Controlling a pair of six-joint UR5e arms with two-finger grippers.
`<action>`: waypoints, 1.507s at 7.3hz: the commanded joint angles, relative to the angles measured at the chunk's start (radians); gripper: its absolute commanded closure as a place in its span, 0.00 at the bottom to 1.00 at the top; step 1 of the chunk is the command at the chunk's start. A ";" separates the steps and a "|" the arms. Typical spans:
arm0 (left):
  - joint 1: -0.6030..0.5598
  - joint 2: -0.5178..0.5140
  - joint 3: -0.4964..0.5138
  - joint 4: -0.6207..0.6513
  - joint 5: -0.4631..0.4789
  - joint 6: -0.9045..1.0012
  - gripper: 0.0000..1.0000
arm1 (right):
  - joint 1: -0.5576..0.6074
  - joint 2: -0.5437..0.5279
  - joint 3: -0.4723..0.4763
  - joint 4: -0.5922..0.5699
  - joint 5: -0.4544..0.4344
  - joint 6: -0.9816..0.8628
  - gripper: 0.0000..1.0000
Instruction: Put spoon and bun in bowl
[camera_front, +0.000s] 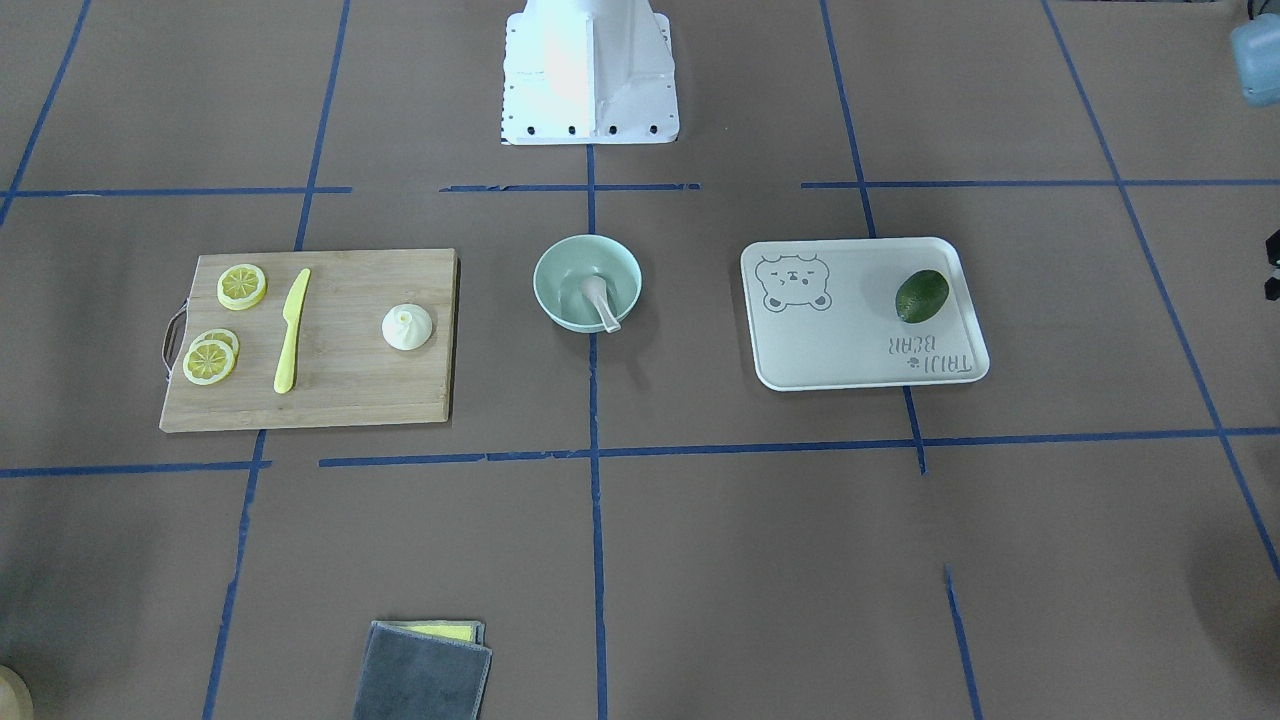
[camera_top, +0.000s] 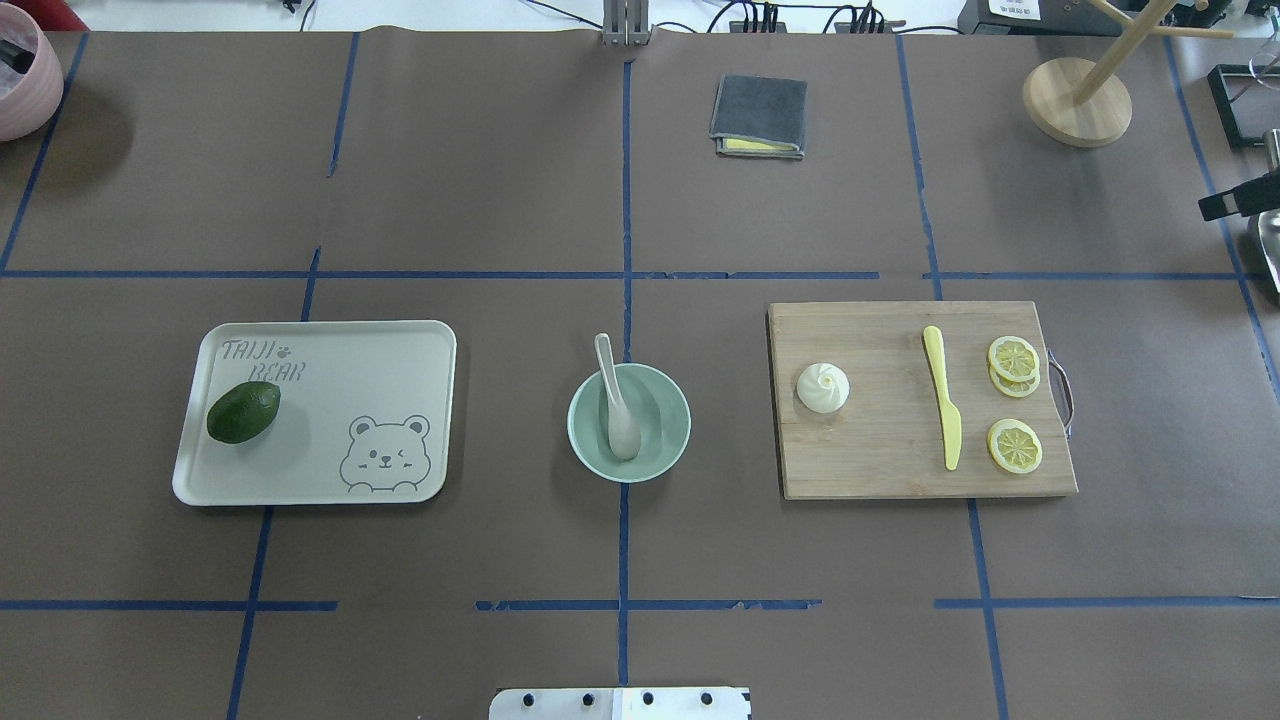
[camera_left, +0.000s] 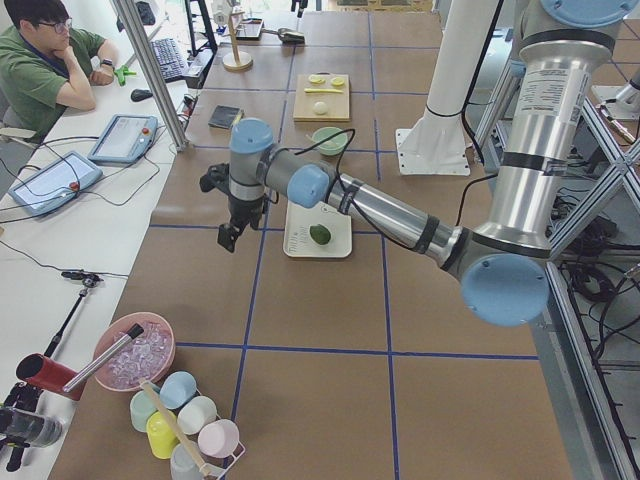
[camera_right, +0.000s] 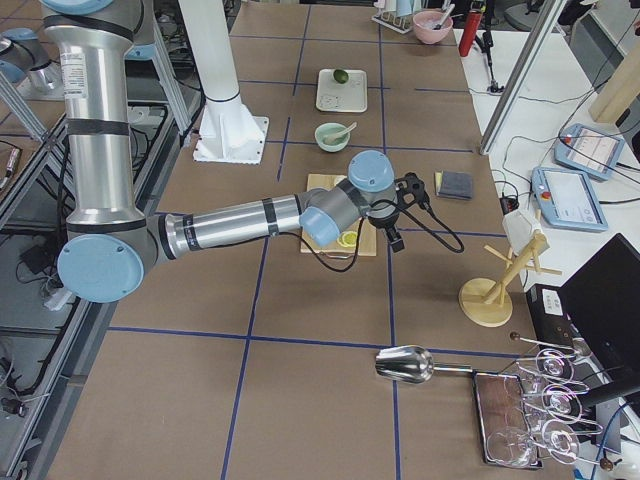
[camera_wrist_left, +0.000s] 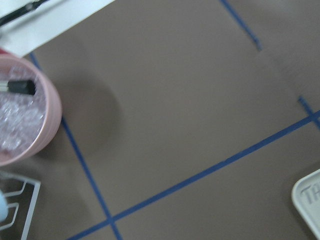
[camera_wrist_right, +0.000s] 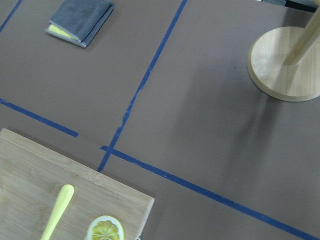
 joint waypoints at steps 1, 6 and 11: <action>-0.143 0.125 0.078 0.071 -0.104 0.146 0.00 | -0.149 0.074 0.226 -0.318 -0.114 0.128 0.00; -0.144 0.141 0.066 0.111 -0.109 0.149 0.00 | -0.712 0.233 0.165 -0.324 -0.597 0.614 0.05; -0.146 0.156 0.060 0.113 -0.112 0.156 0.00 | -0.828 0.313 0.003 -0.238 -0.692 0.669 0.24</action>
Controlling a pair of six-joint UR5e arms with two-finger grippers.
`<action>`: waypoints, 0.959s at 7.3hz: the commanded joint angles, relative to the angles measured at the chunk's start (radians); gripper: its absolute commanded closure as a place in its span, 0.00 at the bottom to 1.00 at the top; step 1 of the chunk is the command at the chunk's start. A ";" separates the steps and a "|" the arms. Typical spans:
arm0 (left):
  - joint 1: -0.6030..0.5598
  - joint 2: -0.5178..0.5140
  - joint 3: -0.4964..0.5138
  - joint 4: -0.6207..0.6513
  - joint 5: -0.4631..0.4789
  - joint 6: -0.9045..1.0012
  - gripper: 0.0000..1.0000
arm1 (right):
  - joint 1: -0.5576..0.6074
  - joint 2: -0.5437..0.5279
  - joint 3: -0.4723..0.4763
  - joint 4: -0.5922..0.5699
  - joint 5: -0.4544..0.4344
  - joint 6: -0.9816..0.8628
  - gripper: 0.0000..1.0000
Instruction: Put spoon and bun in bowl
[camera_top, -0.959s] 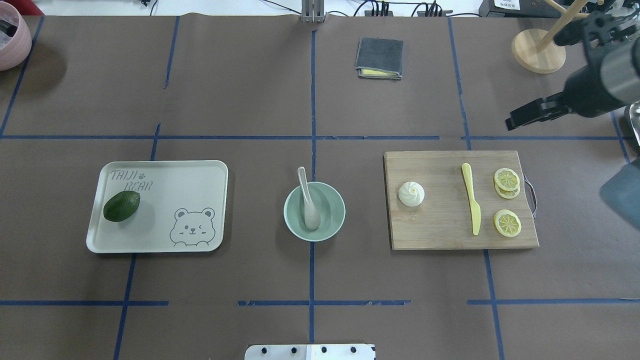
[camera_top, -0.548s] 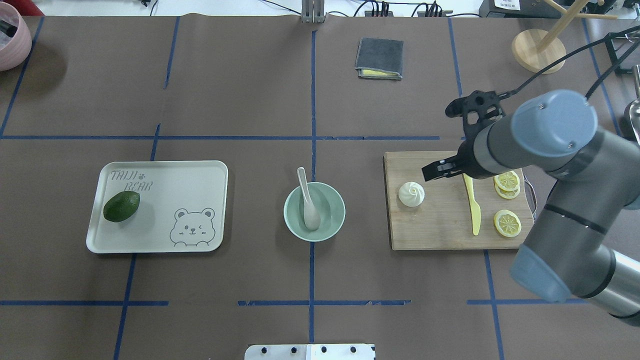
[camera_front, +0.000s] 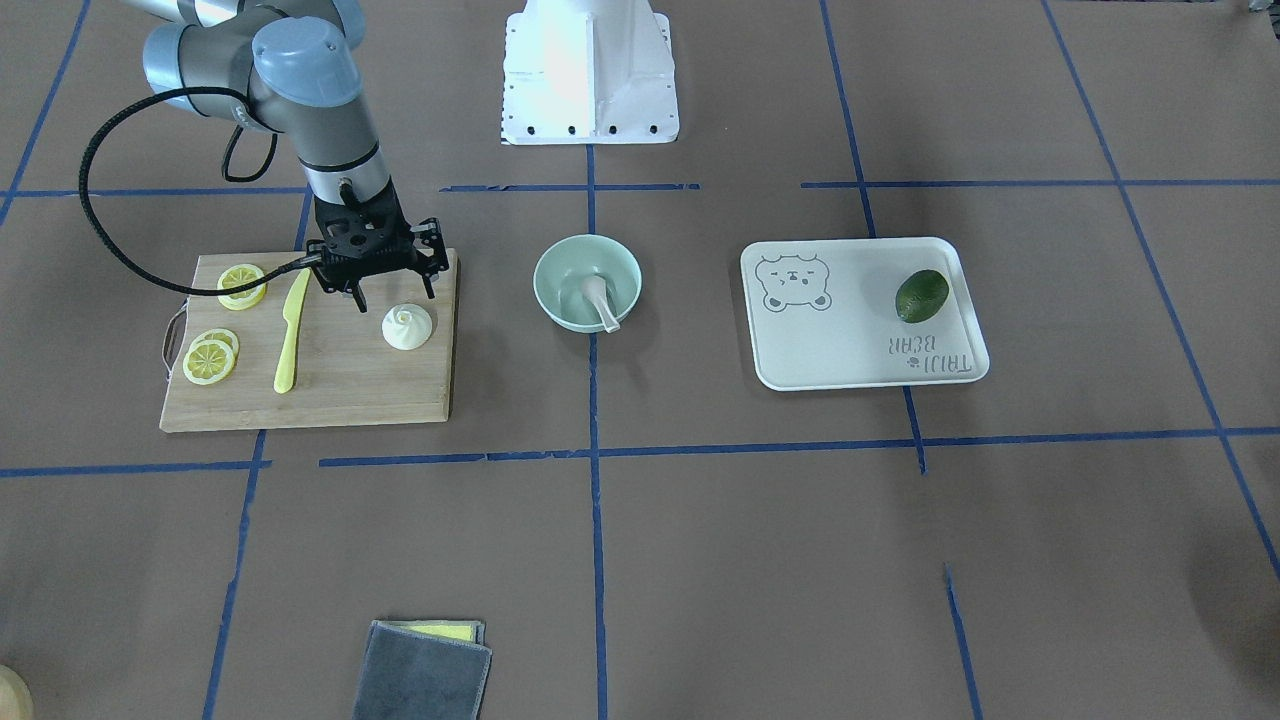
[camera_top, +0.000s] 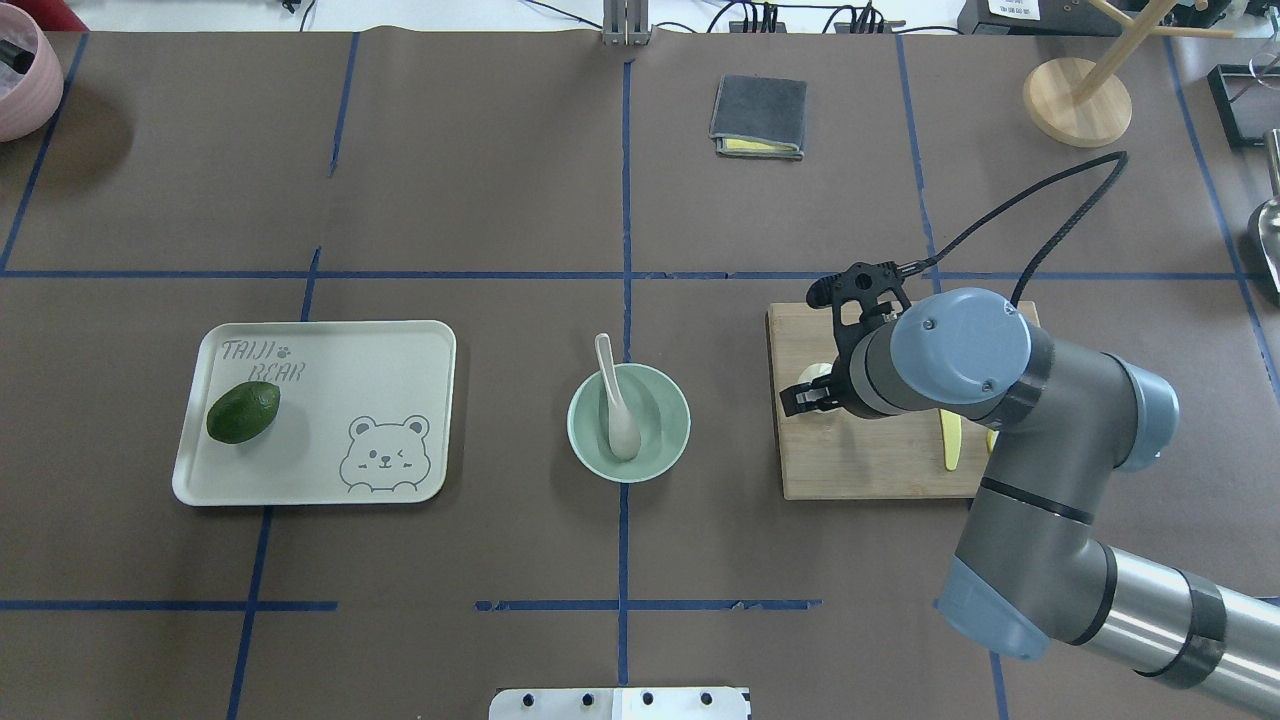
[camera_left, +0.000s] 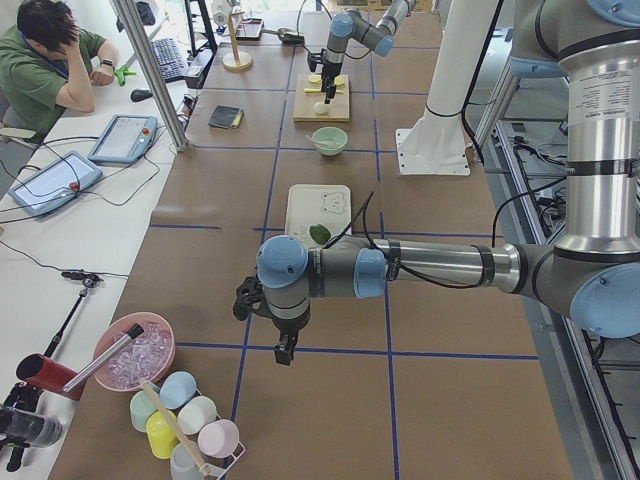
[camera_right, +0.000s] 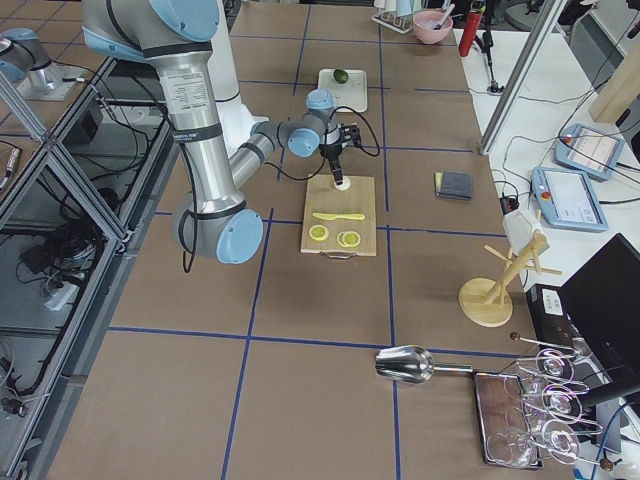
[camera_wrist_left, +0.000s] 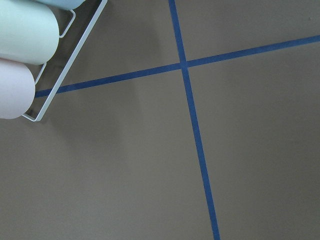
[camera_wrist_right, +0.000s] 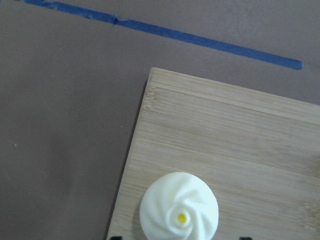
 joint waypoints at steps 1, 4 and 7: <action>-0.001 0.010 -0.002 -0.002 -0.001 0.002 0.00 | -0.013 0.023 -0.048 0.029 -0.005 0.007 0.41; -0.001 0.010 -0.002 -0.002 -0.001 0.002 0.00 | -0.010 0.023 -0.033 0.029 -0.004 0.041 1.00; 0.001 0.010 -0.002 -0.004 -0.003 0.002 0.00 | -0.012 0.118 -0.033 0.019 -0.005 0.109 1.00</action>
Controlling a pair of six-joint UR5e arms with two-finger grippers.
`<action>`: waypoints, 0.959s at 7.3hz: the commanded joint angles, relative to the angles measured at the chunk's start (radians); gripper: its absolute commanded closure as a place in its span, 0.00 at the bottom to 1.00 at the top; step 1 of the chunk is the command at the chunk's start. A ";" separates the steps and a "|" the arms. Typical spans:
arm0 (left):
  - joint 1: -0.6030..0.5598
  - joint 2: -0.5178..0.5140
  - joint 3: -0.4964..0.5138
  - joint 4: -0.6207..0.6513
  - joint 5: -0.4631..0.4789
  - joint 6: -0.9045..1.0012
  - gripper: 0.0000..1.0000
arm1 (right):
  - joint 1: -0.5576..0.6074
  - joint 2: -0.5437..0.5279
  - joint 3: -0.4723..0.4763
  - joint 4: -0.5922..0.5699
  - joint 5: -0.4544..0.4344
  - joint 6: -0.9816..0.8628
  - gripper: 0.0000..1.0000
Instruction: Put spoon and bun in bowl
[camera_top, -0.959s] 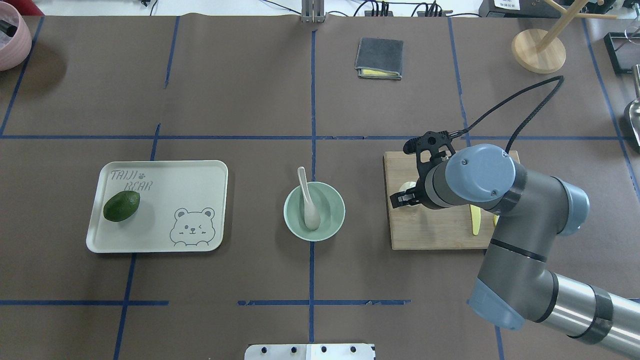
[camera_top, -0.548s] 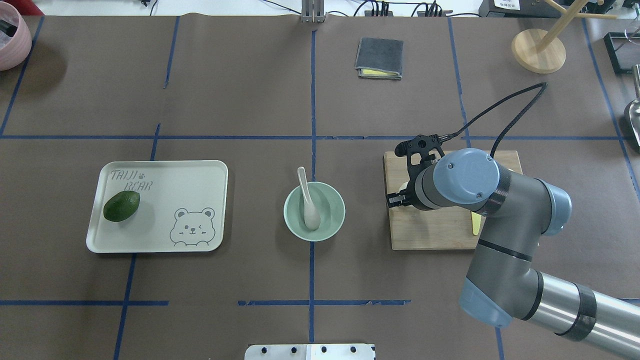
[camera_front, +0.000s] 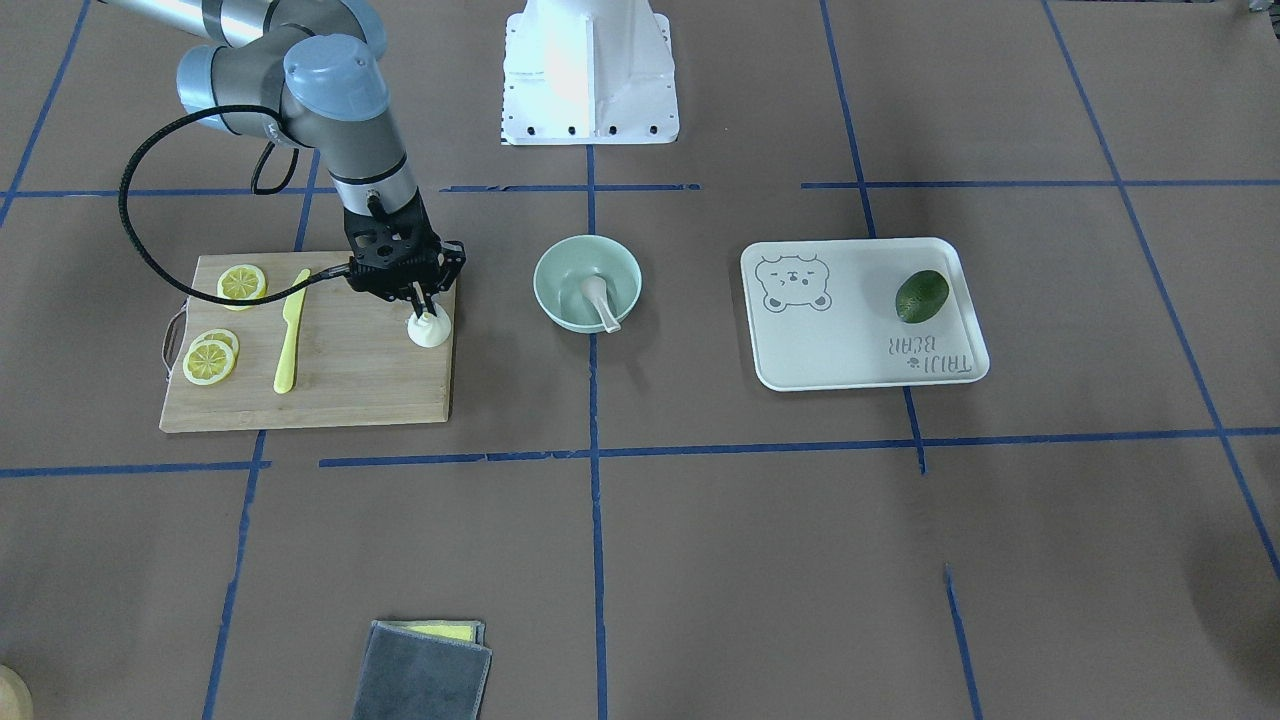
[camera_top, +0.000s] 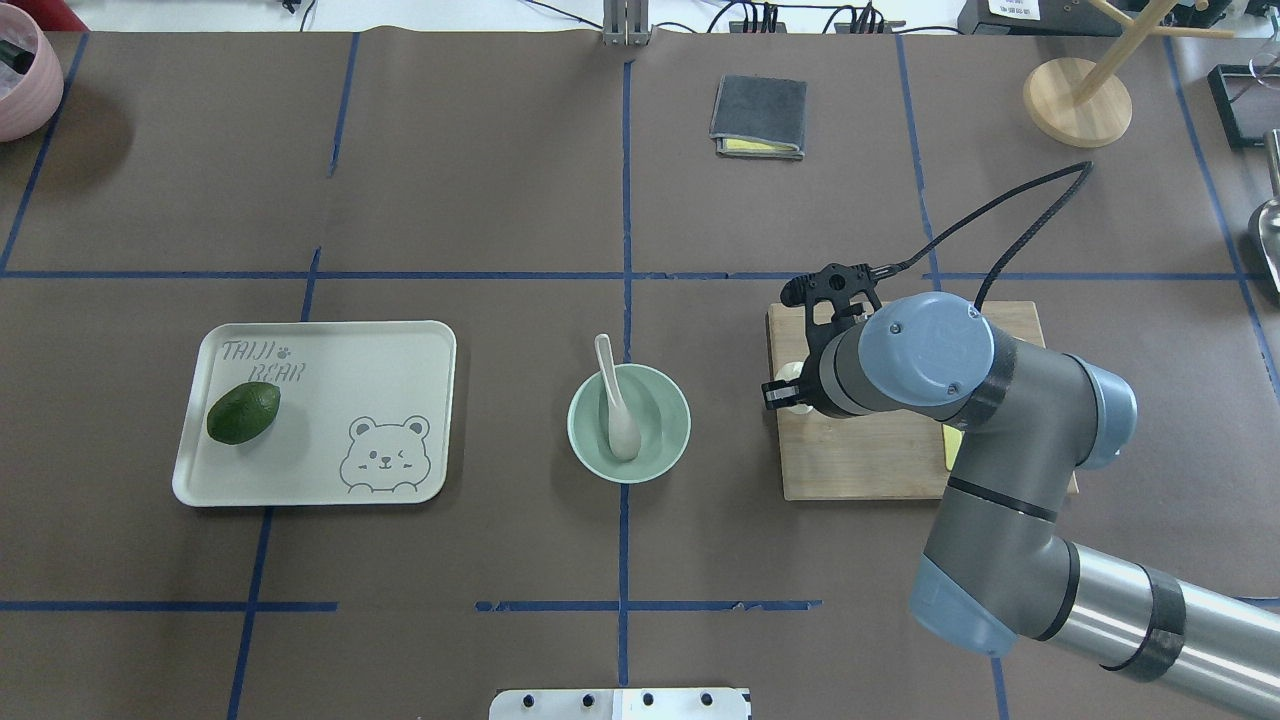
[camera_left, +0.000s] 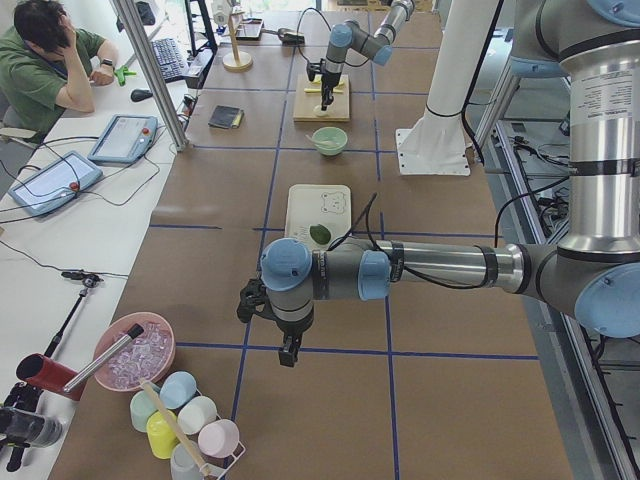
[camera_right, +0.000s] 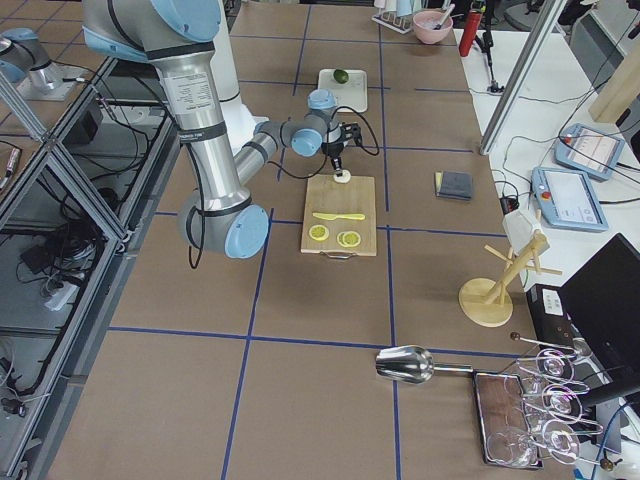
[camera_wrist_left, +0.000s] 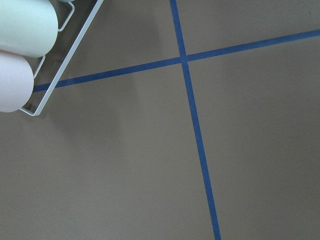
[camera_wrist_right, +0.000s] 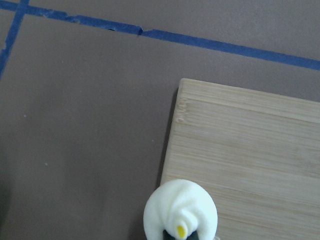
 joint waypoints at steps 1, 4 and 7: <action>0.000 -0.001 0.000 -0.001 -0.001 0.000 0.00 | -0.005 0.115 -0.001 -0.020 0.000 0.089 1.00; 0.000 -0.001 0.000 -0.001 -0.021 0.000 0.00 | -0.063 0.295 -0.013 -0.210 -0.044 0.177 1.00; 0.000 -0.001 0.000 -0.001 -0.022 0.000 0.00 | -0.126 0.299 -0.016 -0.211 -0.155 0.179 0.00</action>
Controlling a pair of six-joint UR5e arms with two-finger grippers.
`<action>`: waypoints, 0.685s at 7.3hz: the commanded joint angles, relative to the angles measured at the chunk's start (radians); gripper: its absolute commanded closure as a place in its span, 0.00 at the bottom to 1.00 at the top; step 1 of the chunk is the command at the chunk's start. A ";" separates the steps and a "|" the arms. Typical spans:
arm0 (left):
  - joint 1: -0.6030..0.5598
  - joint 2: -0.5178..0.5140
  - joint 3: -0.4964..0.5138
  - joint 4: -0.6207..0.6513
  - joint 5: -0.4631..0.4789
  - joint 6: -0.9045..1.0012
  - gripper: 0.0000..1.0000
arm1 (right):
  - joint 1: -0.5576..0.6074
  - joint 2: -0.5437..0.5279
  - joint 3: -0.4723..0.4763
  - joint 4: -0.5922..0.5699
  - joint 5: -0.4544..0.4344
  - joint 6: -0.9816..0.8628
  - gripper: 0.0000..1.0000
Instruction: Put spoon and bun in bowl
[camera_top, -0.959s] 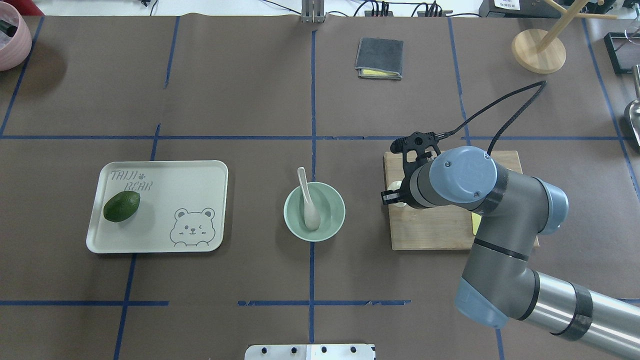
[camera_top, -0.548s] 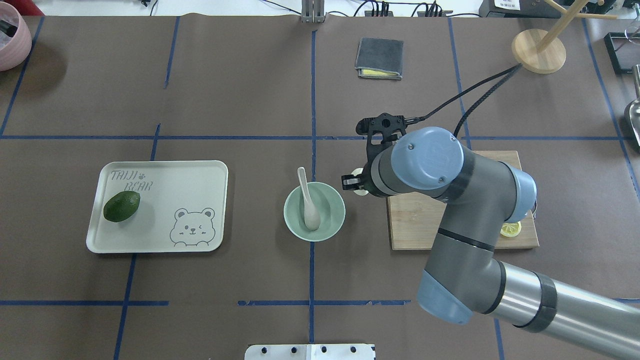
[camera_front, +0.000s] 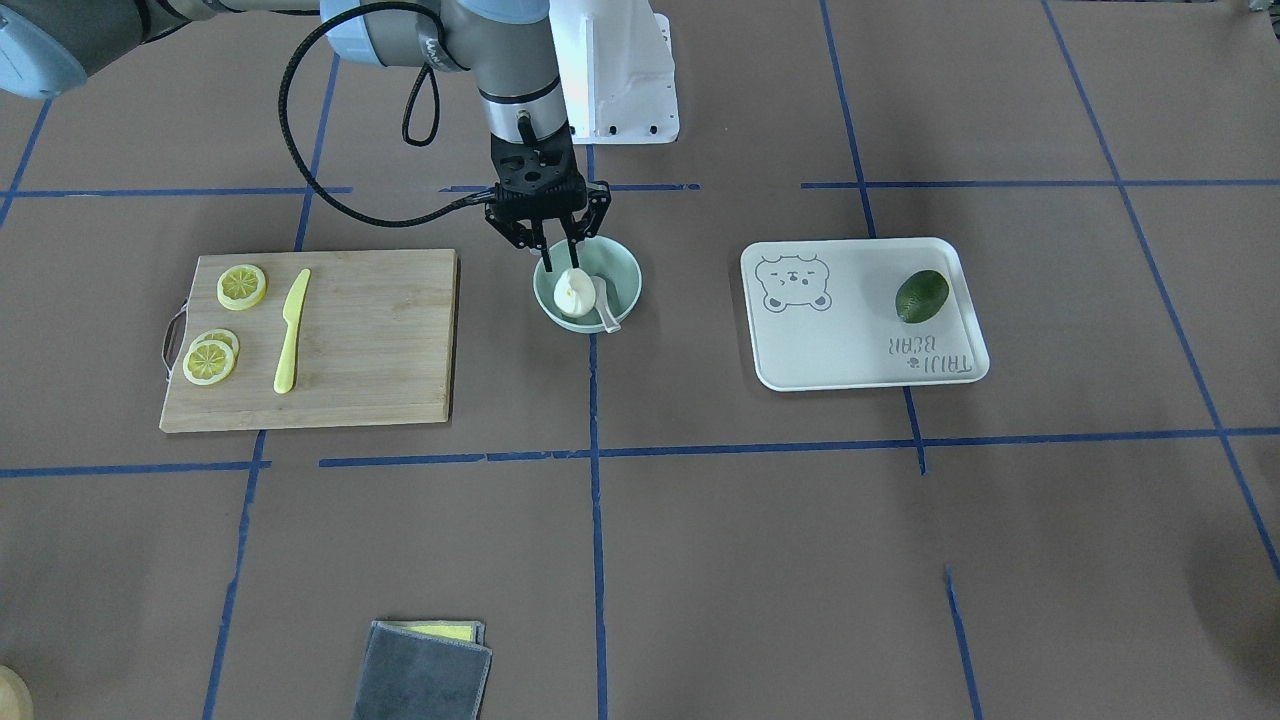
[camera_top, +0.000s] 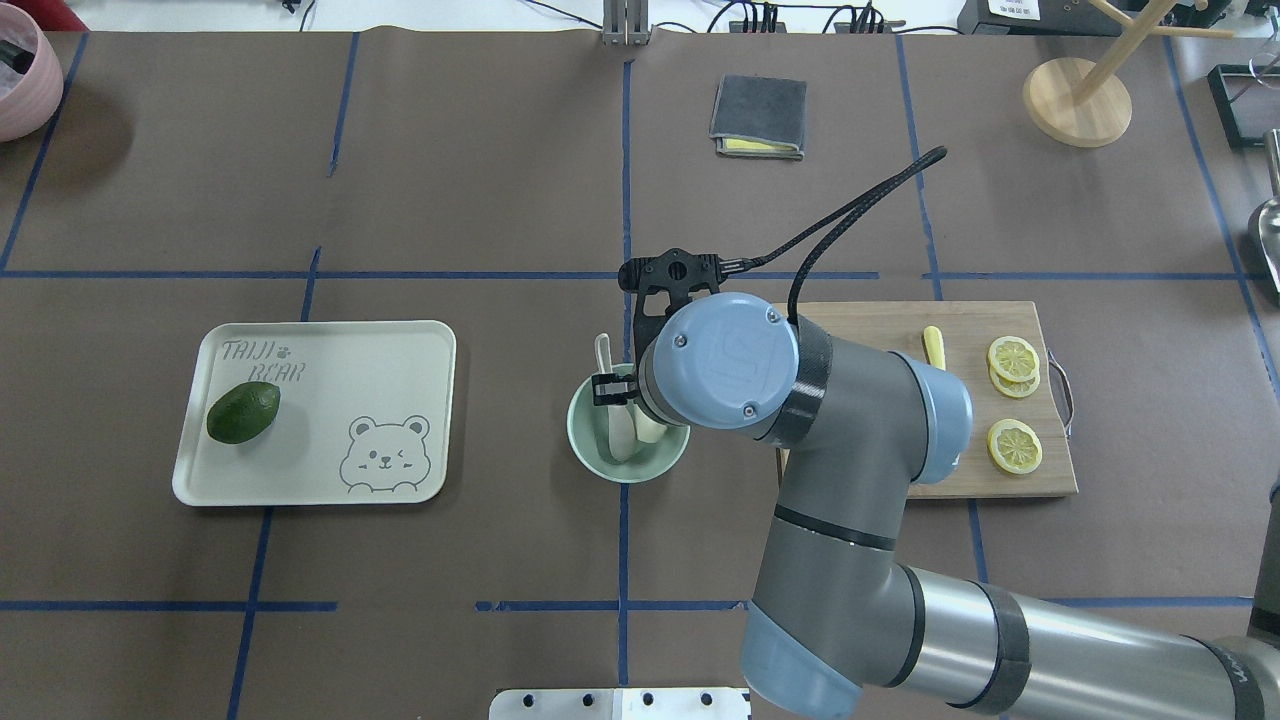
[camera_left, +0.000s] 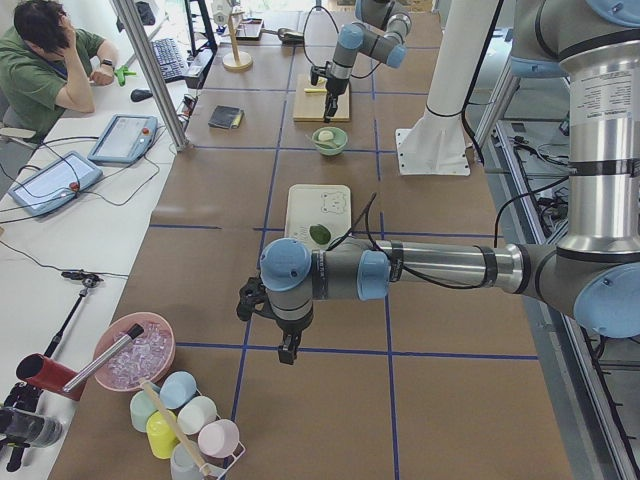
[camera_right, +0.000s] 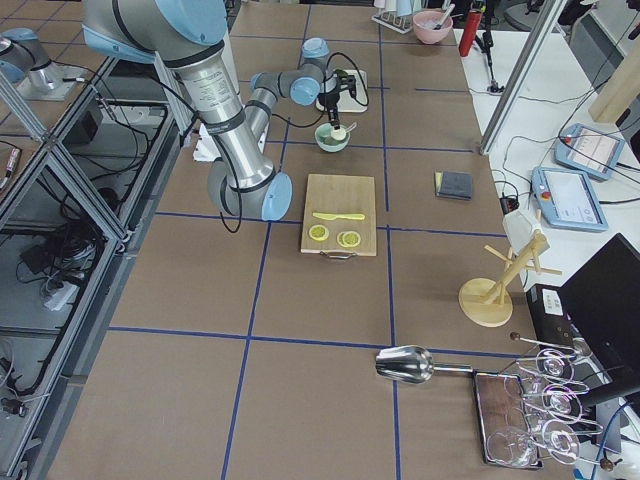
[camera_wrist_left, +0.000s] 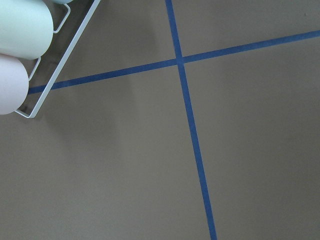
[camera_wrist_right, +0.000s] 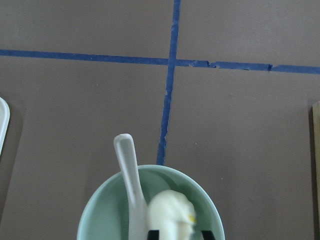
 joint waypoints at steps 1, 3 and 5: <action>0.000 0.000 0.000 0.000 -0.001 -0.002 0.00 | -0.019 0.001 0.015 -0.002 -0.038 -0.007 0.00; 0.000 0.002 0.000 0.002 0.001 -0.002 0.00 | 0.070 -0.007 0.030 -0.022 0.055 -0.084 0.00; -0.002 0.005 0.000 0.006 0.001 -0.002 0.00 | 0.314 -0.065 0.021 -0.037 0.251 -0.362 0.00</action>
